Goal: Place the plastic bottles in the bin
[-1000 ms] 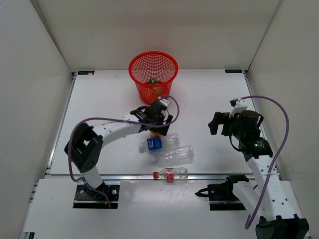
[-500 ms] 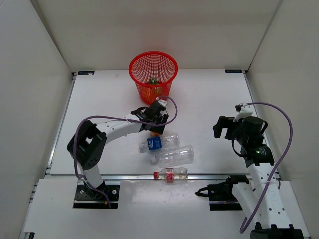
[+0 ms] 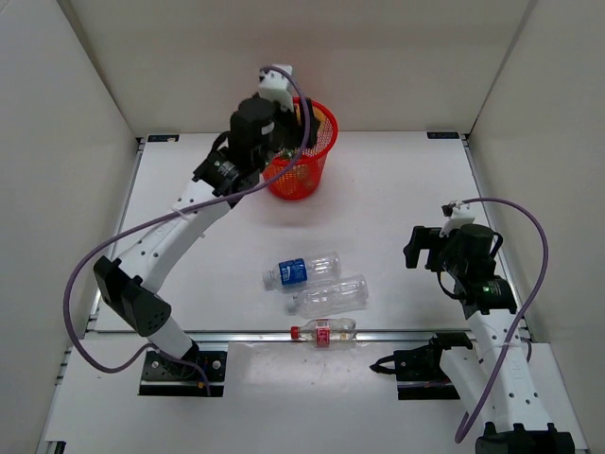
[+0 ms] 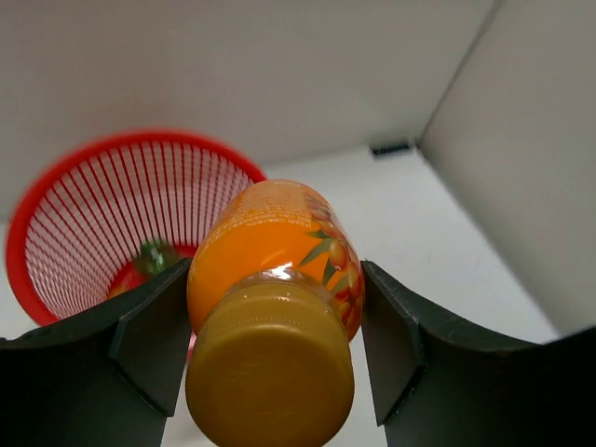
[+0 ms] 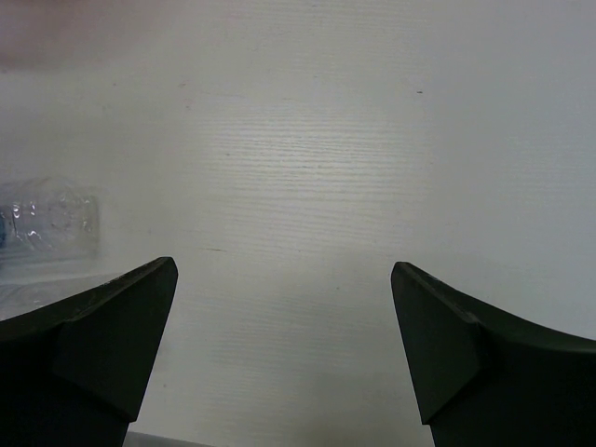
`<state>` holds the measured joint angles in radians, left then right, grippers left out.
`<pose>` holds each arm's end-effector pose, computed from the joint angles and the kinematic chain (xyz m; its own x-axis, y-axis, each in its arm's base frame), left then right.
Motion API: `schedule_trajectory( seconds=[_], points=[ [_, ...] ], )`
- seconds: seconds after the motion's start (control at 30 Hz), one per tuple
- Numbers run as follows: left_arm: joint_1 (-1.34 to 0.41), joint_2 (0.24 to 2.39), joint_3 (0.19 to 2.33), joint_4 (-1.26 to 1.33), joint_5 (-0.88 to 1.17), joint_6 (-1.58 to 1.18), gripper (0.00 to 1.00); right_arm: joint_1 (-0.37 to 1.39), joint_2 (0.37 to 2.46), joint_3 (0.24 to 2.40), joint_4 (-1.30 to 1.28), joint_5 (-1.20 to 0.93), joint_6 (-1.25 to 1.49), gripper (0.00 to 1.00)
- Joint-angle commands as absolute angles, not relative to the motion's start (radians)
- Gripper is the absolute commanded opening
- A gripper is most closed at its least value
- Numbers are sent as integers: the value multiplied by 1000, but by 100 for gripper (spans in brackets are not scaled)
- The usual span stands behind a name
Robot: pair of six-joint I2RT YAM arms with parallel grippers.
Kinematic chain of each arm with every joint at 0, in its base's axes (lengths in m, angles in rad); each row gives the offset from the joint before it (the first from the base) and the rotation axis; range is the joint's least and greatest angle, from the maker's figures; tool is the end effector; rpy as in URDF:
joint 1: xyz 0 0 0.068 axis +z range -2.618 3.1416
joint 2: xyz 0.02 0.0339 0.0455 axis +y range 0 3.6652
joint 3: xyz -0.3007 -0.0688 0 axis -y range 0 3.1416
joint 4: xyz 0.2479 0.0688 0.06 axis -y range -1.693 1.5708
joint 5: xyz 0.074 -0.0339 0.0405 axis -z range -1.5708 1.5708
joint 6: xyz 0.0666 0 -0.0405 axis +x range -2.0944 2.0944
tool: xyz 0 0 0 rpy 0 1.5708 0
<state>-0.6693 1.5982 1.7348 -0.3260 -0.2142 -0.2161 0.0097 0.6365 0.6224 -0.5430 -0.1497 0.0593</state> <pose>0.3243 -0.2385 0.4811 -0.2391 -0.0780 -0.9679 0.4006 0.9001 -0.1715 0.1455 0.0113 0.2748 -0.5358 0.0534 -0.8426 -0.1046 0.9861 0.1290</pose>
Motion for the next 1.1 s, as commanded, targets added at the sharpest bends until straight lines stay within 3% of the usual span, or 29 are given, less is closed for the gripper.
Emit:
schedule_trajectory(
  seconds=[0.0, 0.17, 0.27, 0.33, 0.43, 0.63, 0.83, 1.07],
  points=[
    [-615, 1692, 1842, -232, -270, -193, 37, 2, 640, 615, -528, -157, 43, 97],
    [-503, 1888, 2046, -249, -244, -273, 37, 2, 652, 612, -519, -143, 44, 96],
    [-463, 1972, 2107, -277, -203, -317, 52, 6, 658, 614, -526, -147, 41, 96],
    [-442, 2025, 2163, -322, -170, -336, 82, 2, 658, 617, -528, -147, 37, 96],
    [-442, 2010, 2177, -339, -156, -327, 98, 8, 646, 626, -540, -152, 22, 97],
    [-479, 1811, 2017, -368, -196, -276, 98, 69, 638, 620, -497, -178, 32, 98],
    [-538, 1420, 1475, -498, -273, -302, 99, 251, 675, 611, -436, -225, 40, 97],
    [-495, 1007, 968, -760, -205, -510, 98, 518, 799, 650, -324, -192, 9, 97]
  ],
)
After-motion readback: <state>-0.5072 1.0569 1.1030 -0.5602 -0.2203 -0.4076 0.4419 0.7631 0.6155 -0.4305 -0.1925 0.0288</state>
